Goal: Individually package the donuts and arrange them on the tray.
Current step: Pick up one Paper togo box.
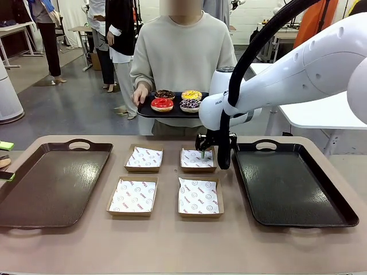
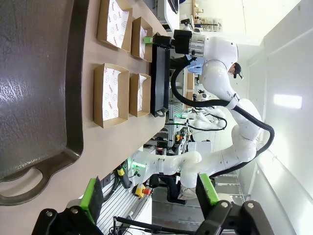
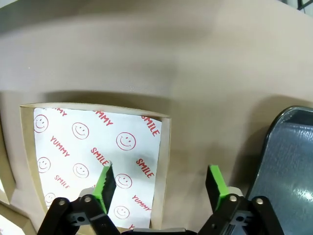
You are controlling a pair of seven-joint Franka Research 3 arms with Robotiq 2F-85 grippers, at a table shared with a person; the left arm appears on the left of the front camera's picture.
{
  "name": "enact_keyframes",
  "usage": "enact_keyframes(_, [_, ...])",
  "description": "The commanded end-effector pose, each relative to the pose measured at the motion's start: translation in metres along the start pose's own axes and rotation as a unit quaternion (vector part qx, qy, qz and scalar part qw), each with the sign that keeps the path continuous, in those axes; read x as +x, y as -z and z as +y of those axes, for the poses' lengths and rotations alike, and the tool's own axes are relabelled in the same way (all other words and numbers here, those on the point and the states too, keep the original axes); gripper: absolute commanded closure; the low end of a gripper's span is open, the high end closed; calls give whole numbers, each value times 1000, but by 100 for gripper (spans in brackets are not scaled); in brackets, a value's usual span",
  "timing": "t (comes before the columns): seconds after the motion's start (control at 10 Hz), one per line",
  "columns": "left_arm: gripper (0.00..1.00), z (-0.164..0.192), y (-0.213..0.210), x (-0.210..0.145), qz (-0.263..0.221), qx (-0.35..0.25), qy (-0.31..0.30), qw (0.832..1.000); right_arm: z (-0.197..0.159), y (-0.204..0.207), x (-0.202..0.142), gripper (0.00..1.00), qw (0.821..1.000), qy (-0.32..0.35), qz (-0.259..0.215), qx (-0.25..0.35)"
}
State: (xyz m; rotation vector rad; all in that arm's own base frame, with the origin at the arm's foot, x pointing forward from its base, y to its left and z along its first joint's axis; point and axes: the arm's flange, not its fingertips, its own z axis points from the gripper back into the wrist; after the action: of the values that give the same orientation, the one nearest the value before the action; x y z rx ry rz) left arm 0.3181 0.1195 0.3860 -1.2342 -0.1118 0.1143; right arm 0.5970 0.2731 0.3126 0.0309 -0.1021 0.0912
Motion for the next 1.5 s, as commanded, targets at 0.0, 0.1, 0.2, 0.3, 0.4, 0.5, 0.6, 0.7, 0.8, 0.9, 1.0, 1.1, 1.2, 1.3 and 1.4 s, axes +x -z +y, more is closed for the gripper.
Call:
enact_keyframes(0.0, [0, -1, -1, -1, -1, 0, -5, 1000, -3, -3, -1, 60, 1000, -1, -8, 10])
enact_keyframes(0.1, [0, -1, -1, -1, -1, 0, -5, 1000, -3, -4, -1, 100, 1000, 1, -9, 11])
enact_keyframes(0.2, [0, -1, -1, -1, -1, 0, -5, 1000, -3, -4, -2, 64, 1000, 2, -7, 12])
enact_keyframes(0.3, [0, -1, -1, -1, -1, 0, -5, 1000, -4, -4, -2, 100, 1000, 4, -7, 11])
enact_keyframes(0.4, [0, -1, -1, -1, -1, 0, -5, 1000, -5, -6, -3, 100, 1000, 6, -8, 10])
enact_keyframes(0.5, [0, -1, -1, -1, -1, 0, -5, 1000, -6, -7, -3, 100, 1000, 7, -7, 12])
enact_keyframes(0.6, [0, -1, -1, -1, -1, 0, -5, 1000, -7, -7, -3, 100, 1000, 10, -6, 14])
enact_keyframes(0.7, [0, -1, -1, -1, -1, 0, -5, 1000, -9, -7, -3, 100, 1000, 13, -5, 14])
enact_keyframes(0.8, [0, -1, -1, -1, -1, 0, -5, 1000, -10, -8, -3, 100, 1000, 16, -5, 14])
enact_keyframes(0.9, [0, -1, -1, -1, -1, 0, -5, 1000, -11, -9, -4, 100, 1000, 20, -7, 15])
enact_keyframes(1.0, [0, -1, -1, -1, -1, 0, -5, 1000, -12, -12, -5, 100, 999, 27, -9, 14])
enact_keyframes(1.1, [0, -1, -1, -1, -1, 0, -5, 1000, -12, -17, -5, 100, 999, 50, 1, 19])
enact_keyframes(1.2, [0, -1, -1, -1, -1, 0, -5, 1000, -10, -28, -9, 100, 997, 76, 12, 19])
enact_keyframes(1.3, [0, -1, -1, -1, -1, 0, -5, 1000, -8, -48, -14, 100, 995, 90, 17, 24])
enact_keyframes(1.4, [0, -1, -1, -1, -1, 0, -5, 1000, -8, -72, -16, 100, 996, 77, 11, 38])
